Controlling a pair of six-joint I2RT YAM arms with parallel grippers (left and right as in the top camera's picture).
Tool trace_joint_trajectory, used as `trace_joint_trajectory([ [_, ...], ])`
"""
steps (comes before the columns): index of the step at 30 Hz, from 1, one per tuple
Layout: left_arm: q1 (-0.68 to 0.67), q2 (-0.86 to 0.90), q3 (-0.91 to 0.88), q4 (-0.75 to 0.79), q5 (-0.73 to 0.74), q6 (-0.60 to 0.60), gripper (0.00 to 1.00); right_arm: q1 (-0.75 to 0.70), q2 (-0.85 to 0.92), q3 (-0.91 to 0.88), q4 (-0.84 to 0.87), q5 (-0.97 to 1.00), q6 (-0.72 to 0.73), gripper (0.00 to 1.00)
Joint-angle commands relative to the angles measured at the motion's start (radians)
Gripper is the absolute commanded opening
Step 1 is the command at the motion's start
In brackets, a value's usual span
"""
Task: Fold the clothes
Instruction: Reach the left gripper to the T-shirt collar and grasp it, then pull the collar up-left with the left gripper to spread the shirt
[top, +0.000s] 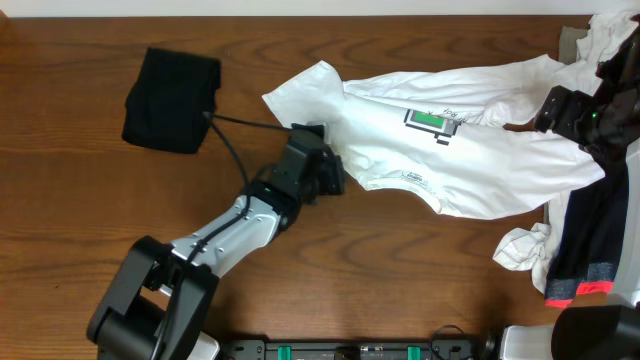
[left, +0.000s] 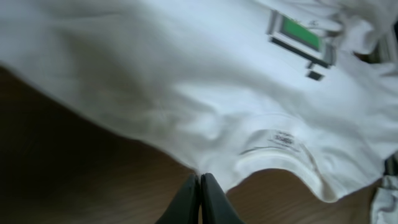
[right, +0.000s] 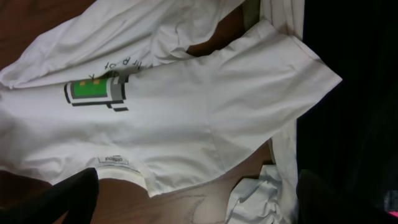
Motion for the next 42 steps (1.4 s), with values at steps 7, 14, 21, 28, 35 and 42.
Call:
trace_joint_trajectory([
  [7,-0.085,0.040,0.016,0.067,-0.070,-0.013,0.06,-0.005,0.010,-0.002,-0.003,0.003,-0.014,0.99],
  [14,-0.097,0.108,0.015,0.159,-0.079,-0.012,0.06,-0.005,0.010,-0.002,-0.003,0.003,-0.014,0.99],
  [21,-0.097,0.174,0.016,0.246,-0.079,-0.013,0.06,-0.005,0.010,-0.002,-0.003,0.003,-0.014,0.99],
  [28,-0.098,0.194,0.016,0.302,-0.080,-0.012,0.06,-0.005,0.010,-0.002,-0.003,0.003,-0.014,0.99],
  [35,-0.113,0.232,0.016,0.301,-0.080,-0.013,0.06,-0.005,0.010,-0.002,-0.003,0.003,-0.014,0.99],
  [42,-0.113,0.244,0.016,0.277,-0.080,-0.012,0.06,-0.005,0.010,-0.002,-0.003,0.003,-0.014,0.99],
])
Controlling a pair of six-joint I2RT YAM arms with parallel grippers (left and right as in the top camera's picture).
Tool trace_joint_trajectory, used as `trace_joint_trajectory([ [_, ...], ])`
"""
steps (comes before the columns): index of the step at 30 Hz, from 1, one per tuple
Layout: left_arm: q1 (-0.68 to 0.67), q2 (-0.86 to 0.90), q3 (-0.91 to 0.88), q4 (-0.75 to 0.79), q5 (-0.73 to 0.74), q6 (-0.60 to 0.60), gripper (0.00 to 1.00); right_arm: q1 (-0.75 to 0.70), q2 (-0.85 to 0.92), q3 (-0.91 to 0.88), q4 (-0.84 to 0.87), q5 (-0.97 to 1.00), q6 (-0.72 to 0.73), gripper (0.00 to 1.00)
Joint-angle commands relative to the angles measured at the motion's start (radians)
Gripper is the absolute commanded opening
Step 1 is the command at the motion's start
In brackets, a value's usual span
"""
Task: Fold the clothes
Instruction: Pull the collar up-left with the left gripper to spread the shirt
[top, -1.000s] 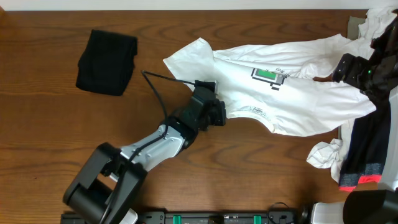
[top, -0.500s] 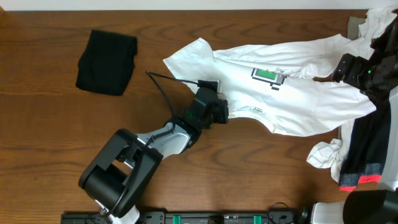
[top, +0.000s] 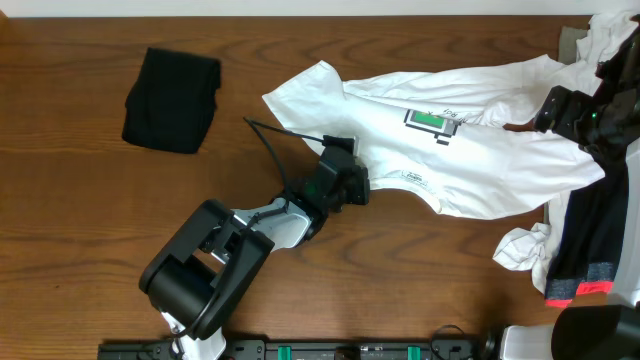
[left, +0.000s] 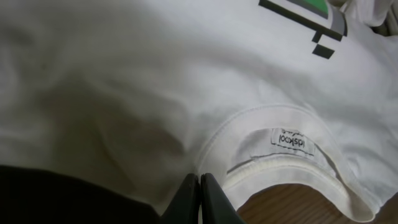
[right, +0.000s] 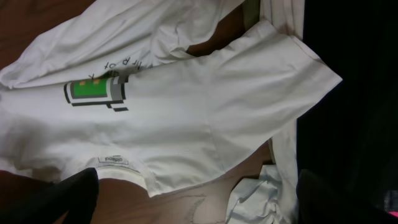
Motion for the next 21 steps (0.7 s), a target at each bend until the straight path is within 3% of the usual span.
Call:
trace_joint_trajectory([
  [1,0.000,0.008,0.016,-0.020,-0.016,-0.005,0.06,-0.005,0.008,-0.002,-0.003,0.003,-0.014,0.99],
  [12,0.007,0.008,0.016,-0.227,-0.084,0.044,0.06,-0.005,0.008,-0.002,-0.003,0.003,-0.014,0.99],
  [21,0.113,0.007,0.016,-0.386,-0.083,0.119,0.06,-0.005,0.008,-0.002,-0.003,0.003,-0.014,0.99],
])
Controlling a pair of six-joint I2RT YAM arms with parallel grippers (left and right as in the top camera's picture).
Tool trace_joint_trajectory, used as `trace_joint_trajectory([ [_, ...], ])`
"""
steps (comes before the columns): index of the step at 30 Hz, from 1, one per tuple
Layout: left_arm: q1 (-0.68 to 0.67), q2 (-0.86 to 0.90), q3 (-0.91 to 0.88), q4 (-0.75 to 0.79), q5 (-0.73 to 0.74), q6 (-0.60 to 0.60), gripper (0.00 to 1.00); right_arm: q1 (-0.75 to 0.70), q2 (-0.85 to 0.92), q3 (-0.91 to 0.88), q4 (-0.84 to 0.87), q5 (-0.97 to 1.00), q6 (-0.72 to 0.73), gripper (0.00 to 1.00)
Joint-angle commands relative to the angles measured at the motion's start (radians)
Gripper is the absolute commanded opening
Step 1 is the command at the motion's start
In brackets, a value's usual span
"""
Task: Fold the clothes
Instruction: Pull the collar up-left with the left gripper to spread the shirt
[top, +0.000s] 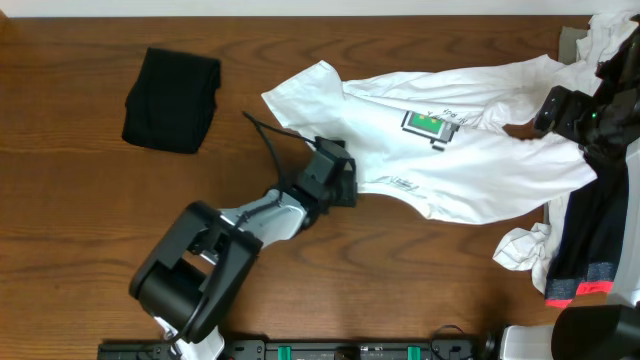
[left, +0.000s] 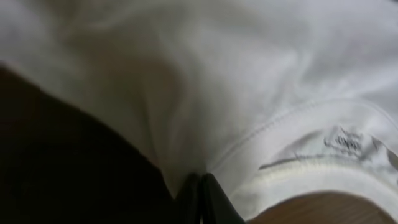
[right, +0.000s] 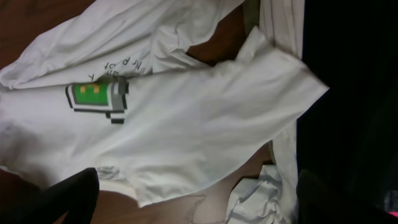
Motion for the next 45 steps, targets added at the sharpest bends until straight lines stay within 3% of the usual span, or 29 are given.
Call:
trace_joint_trajectory([
  [1,0.070,0.039,-0.035,-0.092,-0.058,0.078,0.06,-0.005,0.008,-0.002,-0.002,0.003,-0.014,0.99],
  [6,0.162,0.038,-0.035,-0.187,-0.059,0.179,0.06,-0.005,0.008,-0.002,-0.002,0.003,-0.014,0.99],
  [15,0.365,0.029,0.006,-0.304,-0.059,0.192,0.06,-0.005,0.008,-0.002,-0.002,0.003,-0.014,0.99],
  [21,0.497,0.027,0.107,-0.431,-0.059,0.318,0.06,-0.005,0.008,-0.002,-0.002,0.003,-0.014,0.99],
  [24,0.542,0.027,0.164,-0.460,-0.059,0.347,0.08,-0.005,0.008,-0.002,-0.002,0.003,-0.014,0.99],
  [26,0.557,0.027,0.212,-0.496,-0.059,0.354,0.14,-0.005,0.008,-0.002,-0.002,0.003,-0.014,0.99],
  [33,0.542,-0.040,0.414,-0.720,-0.058,0.351,0.31,-0.005,0.008,-0.002,-0.002,0.003,-0.014,0.99],
  [36,0.516,-0.130,0.440,-0.776,-0.058,0.298,0.31,-0.005,0.008,-0.002,-0.002,0.003,-0.014,0.99],
  [39,0.472,-0.229,0.440,-0.864,-0.058,0.203,0.30,-0.005,0.008,-0.002,-0.002,0.003,-0.014,0.99],
  [41,0.431,-0.272,0.437,-0.926,-0.058,0.167,0.19,-0.005,0.008,-0.002,-0.002,0.003,-0.014,0.99],
  [42,0.406,-0.286,0.434,-0.954,-0.058,0.154,0.06,-0.005,0.008,-0.002,-0.002,0.003,-0.014,0.99],
  [45,0.317,-0.296,0.408,-1.017,-0.057,0.109,0.06,-0.005,0.008,-0.002,-0.002,0.003,-0.014,0.99],
])
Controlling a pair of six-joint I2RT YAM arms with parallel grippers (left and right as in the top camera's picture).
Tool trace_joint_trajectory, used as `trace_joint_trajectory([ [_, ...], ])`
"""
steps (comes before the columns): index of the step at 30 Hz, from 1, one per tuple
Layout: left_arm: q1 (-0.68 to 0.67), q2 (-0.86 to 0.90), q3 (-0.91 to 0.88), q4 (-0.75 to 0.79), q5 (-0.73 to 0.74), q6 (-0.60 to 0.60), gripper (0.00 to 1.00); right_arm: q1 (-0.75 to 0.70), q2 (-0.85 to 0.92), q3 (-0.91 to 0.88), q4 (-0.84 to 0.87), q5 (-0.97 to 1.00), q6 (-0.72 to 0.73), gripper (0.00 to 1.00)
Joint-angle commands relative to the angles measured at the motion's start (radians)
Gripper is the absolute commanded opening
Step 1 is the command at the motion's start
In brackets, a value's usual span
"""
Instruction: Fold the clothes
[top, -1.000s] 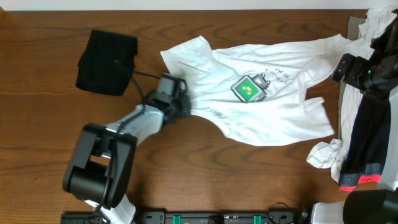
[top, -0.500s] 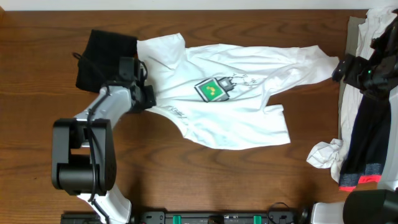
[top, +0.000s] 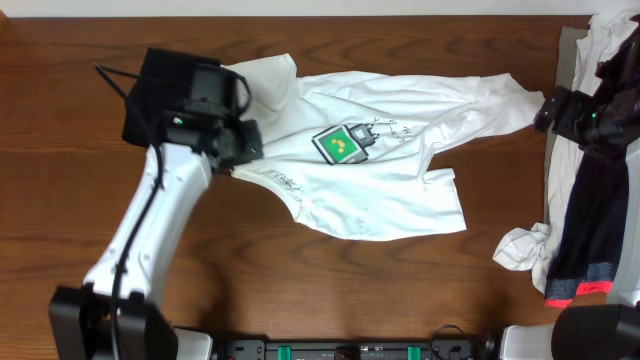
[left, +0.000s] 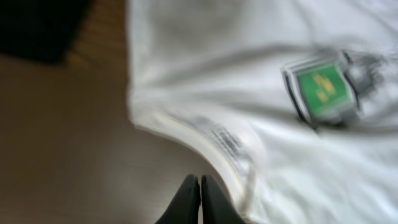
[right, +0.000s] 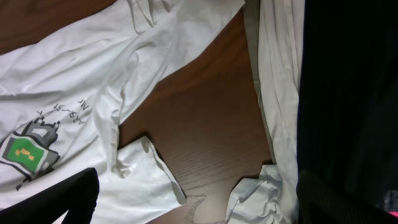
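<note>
A white T-shirt (top: 380, 185) with a green pixel print (top: 345, 143) lies spread across the middle of the table. Its collar with the label (left: 227, 140) points toward the left front. My left gripper (top: 240, 150) is at the shirt's left edge by the collar. The left wrist view is blurred; there my left gripper (left: 199, 186) is shut, and the collar hem touches its right finger. My right gripper (right: 199, 199) hangs wide open at the far right, above bare wood beside the shirt's sleeve (right: 152, 171); it holds nothing.
A folded black cloth (top: 165, 85) lies at the back left, right behind my left gripper. A pile of dark and white garments (top: 590, 220) fills the right edge, with a crumpled white piece (top: 520, 245) in front. Bare wood shows along the table's front.
My left gripper has gone from the table's middle to the back left beside the black cloth. The white shirt has shifted left with it and turned, clear of the right pile. The right arm is unmoved.
My left gripper was shut at the shirt's front edge, left of the collar. Then it sat at the collar itself. Then the shirt had slid slightly left. Now the shirt lies in the table's middle, its collar next to the black cloth.
</note>
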Motion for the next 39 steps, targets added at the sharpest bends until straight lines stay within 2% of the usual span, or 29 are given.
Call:
trace_joint_trajectory([
  [1,-0.092,0.016,-0.027,-0.043,-0.005,-0.087,0.06,-0.005,0.008,-0.002,-0.003,0.003,-0.014,0.99],
  [6,-0.234,0.024,-0.111,-0.065,-0.006,-0.108,0.06,-0.005,0.008,-0.002,-0.003,0.003,-0.014,0.99],
  [9,-0.285,0.024,-0.162,-0.049,-0.005,-0.191,0.06,-0.005,0.008,-0.002,-0.003,0.003,-0.014,0.99],
  [14,-0.335,0.024,-0.255,0.064,-0.001,-0.274,0.06,-0.005,0.008,-0.002,-0.003,0.003,-0.014,0.99],
  [17,-0.364,0.024,-0.315,0.211,-0.002,-0.322,0.06,-0.005,0.008,-0.002,-0.003,0.003,-0.014,0.99],
  [21,-0.375,0.024,-0.357,0.311,-0.002,-0.356,0.06,-0.005,0.008,-0.002,-0.003,0.003,-0.014,0.99],
  [39,-0.375,0.112,-0.403,0.420,-0.028,-0.369,0.06,-0.005,0.008,-0.002,-0.003,0.003,-0.014,0.98],
])
